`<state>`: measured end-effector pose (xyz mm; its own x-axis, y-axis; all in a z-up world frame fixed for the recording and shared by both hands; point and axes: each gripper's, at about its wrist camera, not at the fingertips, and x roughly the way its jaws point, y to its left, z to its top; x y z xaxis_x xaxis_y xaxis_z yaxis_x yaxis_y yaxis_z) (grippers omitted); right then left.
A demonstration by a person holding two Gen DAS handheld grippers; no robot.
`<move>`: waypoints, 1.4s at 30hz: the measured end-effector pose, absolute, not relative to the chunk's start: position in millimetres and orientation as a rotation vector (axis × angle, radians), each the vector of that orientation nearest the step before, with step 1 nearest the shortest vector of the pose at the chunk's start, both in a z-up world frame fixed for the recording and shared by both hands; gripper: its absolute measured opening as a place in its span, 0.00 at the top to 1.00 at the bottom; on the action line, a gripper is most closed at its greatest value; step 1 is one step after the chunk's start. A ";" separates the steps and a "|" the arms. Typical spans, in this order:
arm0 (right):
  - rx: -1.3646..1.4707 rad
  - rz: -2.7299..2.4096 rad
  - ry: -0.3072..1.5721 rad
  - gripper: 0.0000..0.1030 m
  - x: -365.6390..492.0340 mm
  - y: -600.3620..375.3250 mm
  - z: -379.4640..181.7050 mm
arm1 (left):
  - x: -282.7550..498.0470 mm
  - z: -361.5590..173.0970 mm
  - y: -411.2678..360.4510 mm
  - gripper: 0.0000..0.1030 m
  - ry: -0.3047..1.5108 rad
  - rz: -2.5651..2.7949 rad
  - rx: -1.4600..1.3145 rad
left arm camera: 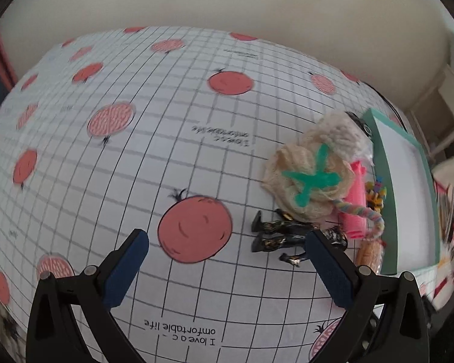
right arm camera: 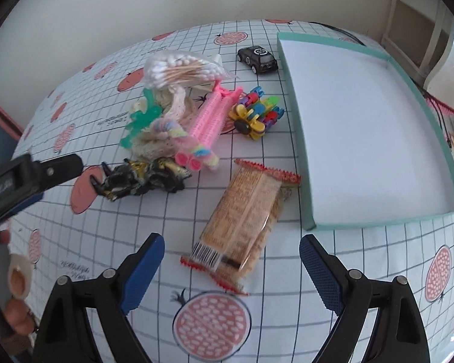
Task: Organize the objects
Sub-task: 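Position the right gripper over the biscuit packet while the left approaches the action figure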
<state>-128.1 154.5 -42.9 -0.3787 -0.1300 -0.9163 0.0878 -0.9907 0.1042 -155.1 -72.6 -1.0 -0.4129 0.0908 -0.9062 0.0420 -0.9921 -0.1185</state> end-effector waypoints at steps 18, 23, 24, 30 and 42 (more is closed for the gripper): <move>1.722 -2.459 -0.051 0.11 -152.2 157.1 -61.9 | -183.2 -26.4 -25.4 0.00 0.246 2.373 -1.618; 1.731 -2.447 -0.053 0.11 -155.1 159.5 -64.1 | -191.1 -29.2 -41.9 0.00 0.016 2.334 -1.637; 1.730 -2.447 -0.061 0.11 -155.4 160.3 -64.1 | -192.3 -28.2 -46.3 0.00 -0.030 2.343 -1.636; 1.734 -2.440 -0.062 0.11 -155.6 159.6 -64.7 | -197.3 -18.4 -49.4 0.00 -0.302 2.305 -1.495; 1.750 -2.444 -0.066 0.11 -159.6 163.8 -63.5 | -201.5 -37.6 -29.6 0.00 -0.321 2.107 -1.568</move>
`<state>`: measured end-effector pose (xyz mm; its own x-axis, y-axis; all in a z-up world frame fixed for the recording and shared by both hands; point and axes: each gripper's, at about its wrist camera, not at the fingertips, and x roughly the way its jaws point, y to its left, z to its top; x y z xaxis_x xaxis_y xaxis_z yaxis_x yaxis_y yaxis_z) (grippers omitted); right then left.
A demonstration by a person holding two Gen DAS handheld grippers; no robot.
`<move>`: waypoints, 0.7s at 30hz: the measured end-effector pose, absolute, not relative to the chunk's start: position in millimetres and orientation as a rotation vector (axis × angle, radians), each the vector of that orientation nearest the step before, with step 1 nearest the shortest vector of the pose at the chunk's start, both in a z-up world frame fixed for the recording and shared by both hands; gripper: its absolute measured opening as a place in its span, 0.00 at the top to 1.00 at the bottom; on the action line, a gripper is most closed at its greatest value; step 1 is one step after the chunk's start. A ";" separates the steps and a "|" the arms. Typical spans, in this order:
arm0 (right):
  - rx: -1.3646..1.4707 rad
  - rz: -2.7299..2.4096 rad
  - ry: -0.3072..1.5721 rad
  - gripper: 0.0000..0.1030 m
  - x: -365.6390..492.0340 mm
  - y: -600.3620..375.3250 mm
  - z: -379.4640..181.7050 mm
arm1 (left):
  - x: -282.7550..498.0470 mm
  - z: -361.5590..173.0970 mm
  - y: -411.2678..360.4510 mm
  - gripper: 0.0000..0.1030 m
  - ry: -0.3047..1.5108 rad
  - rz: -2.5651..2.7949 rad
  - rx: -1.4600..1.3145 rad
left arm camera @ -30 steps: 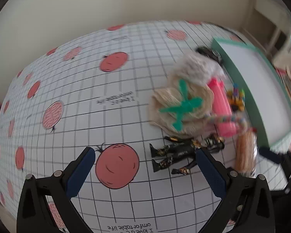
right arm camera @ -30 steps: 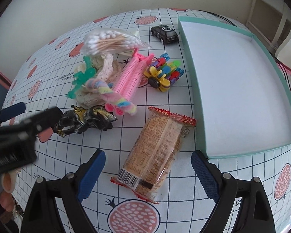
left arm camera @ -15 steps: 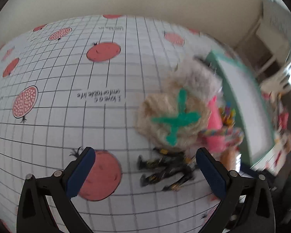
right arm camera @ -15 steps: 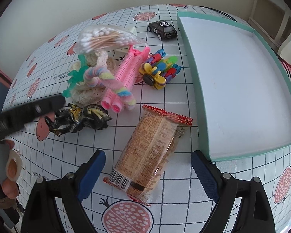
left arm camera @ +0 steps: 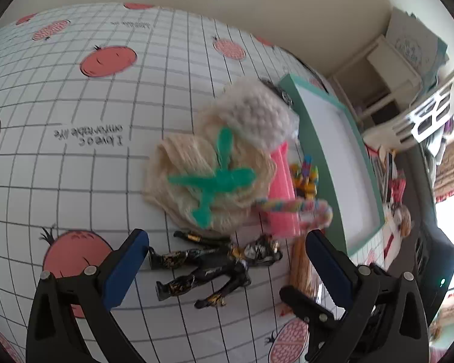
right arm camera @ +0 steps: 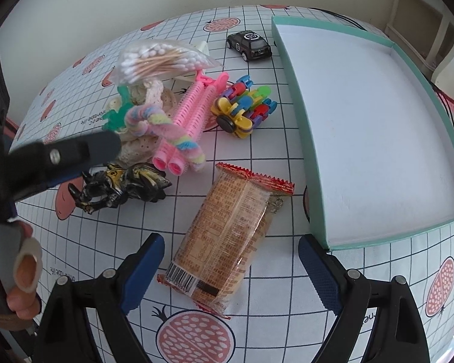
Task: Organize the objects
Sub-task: 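Position the right gripper over the biscuit packet while the left approaches the action figure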
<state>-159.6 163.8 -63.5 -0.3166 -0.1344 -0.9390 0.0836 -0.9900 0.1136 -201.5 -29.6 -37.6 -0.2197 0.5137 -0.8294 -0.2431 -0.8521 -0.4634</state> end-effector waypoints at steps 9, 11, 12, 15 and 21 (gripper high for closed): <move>1.779 -2.445 -0.080 0.11 -165.8 163.4 -64.7 | -182.2 -39.3 -21.4 0.00 -0.160 2.092 -1.666; 1.782 -2.445 -0.085 0.11 -166.6 163.8 -64.7 | -179.2 -35.3 -16.6 0.00 -0.067 2.138 -1.671; 1.784 -2.446 -0.089 0.11 -167.1 163.8 -64.7 | -178.1 -32.3 -13.5 0.00 -0.023 2.162 -1.662; 1.790 -2.445 -0.095 0.11 -166.7 164.2 -64.9 | -178.3 -23.6 -3.6 0.00 0.051 2.201 -1.615; 1.794 -2.440 -0.095 0.12 -170.9 162.7 -63.4 | -175.8 -26.3 20.5 0.00 0.292 2.229 -1.584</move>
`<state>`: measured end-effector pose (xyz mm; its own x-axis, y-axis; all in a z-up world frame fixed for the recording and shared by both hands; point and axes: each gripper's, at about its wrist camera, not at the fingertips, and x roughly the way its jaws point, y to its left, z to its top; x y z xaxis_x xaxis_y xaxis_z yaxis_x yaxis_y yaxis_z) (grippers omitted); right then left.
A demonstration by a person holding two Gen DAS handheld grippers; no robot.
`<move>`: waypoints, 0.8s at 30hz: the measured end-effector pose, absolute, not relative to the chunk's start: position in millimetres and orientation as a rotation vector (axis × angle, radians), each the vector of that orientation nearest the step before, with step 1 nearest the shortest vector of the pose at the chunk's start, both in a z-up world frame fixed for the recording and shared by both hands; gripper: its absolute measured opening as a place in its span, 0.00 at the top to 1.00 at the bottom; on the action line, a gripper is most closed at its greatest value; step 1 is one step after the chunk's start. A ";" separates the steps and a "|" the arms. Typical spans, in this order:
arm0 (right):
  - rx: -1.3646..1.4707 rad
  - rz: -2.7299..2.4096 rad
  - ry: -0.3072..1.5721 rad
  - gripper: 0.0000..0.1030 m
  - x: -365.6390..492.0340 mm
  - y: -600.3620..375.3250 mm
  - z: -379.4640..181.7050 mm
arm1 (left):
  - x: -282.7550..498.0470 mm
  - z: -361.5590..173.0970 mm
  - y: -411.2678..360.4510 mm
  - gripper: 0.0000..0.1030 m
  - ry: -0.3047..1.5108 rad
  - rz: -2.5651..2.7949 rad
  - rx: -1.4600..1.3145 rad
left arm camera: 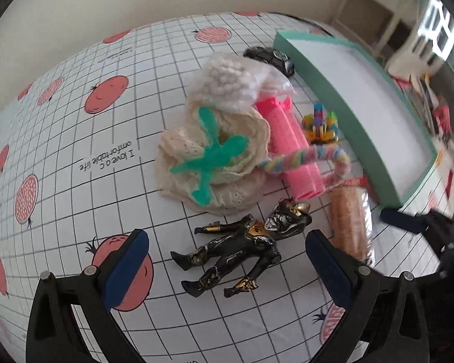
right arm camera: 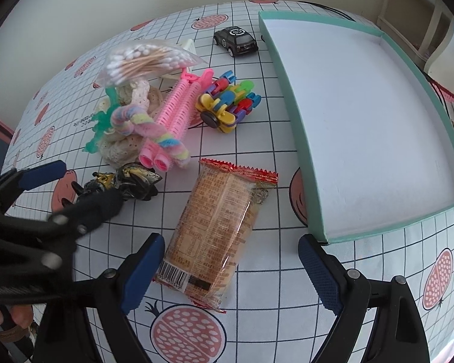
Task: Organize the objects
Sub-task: 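Position the right gripper over the biscuit packet while the left approaches the action figure, then grasp the biscuit packet with the right gripper while the left grasps the action figure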
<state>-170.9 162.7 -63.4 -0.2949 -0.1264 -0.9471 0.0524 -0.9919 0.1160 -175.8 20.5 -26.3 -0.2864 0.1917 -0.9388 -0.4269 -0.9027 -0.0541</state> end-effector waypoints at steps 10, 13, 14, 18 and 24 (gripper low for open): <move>1.808 -2.445 -0.042 0.19 -175.0 153.9 -62.8 | -183.8 -32.4 27.7 0.00 0.374 2.257 -1.569; 1.812 -2.457 0.000 0.22 -174.0 148.4 -64.1 | -181.7 -36.1 29.3 0.00 0.407 2.253 -1.577; 1.811 -2.461 0.014 0.23 -174.2 146.6 -64.2 | -182.4 -37.4 30.0 0.01 0.407 2.252 -1.584; 1.809 -2.464 0.031 0.24 -174.5 140.7 -64.0 | -181.8 -39.4 32.7 0.02 0.413 2.242 -1.602; 1.792 -2.471 0.067 0.35 -156.2 119.8 -58.4 | -178.7 -44.2 38.4 0.14 0.428 2.211 -1.640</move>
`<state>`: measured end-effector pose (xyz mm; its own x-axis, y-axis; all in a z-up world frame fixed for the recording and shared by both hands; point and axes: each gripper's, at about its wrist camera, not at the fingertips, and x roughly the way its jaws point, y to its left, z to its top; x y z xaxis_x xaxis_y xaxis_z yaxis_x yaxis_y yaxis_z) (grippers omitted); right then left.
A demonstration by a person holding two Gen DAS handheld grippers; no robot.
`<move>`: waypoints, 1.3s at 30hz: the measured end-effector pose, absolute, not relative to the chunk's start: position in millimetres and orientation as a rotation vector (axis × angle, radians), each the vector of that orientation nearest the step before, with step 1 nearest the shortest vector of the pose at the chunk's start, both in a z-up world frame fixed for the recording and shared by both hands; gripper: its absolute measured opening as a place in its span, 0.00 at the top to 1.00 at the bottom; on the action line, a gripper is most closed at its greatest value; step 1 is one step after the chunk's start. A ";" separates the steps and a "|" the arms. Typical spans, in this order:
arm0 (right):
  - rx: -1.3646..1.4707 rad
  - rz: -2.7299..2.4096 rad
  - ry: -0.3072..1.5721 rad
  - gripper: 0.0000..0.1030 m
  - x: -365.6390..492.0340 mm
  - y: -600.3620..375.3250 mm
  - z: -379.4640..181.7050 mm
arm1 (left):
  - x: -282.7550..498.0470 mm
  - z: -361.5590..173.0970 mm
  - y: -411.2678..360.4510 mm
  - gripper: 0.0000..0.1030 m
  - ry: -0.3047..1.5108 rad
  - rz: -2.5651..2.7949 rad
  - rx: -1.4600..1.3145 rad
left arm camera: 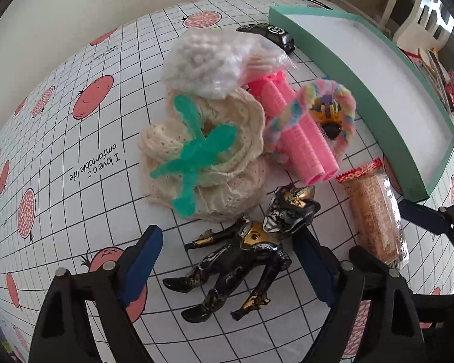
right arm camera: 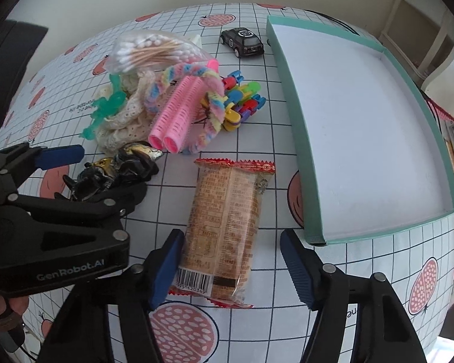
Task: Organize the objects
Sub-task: 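Grasp the biscuit packet with the right gripper while the left grasps the action figure, then carry the biscuit packet and action figure over the teal tray with both grippers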
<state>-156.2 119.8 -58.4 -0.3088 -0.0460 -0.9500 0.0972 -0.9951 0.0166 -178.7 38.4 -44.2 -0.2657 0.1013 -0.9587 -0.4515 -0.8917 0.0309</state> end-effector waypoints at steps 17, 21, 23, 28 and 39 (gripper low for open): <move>1.764 -2.484 0.022 0.60 -137.8 89.4 -54.4 | -157.8 -46.4 42.9 0.36 0.404 2.166 -1.633; 1.758 -2.480 0.024 0.61 -135.1 81.3 -54.3 | -150.8 -48.2 44.4 0.36 0.415 2.153 -1.629; 1.754 -2.472 0.003 0.62 -134.0 77.7 -53.3 | -148.7 -48.9 44.0 0.37 0.411 2.154 -1.629; 1.756 -2.453 -0.054 0.62 -143.2 85.0 -56.4 | -147.3 -51.0 37.1 0.37 0.367 2.159 -1.662; 1.637 -2.523 -0.064 0.63 -148.9 119.7 -14.8 | -156.6 -30.3 17.5 0.37 0.288 2.212 -1.624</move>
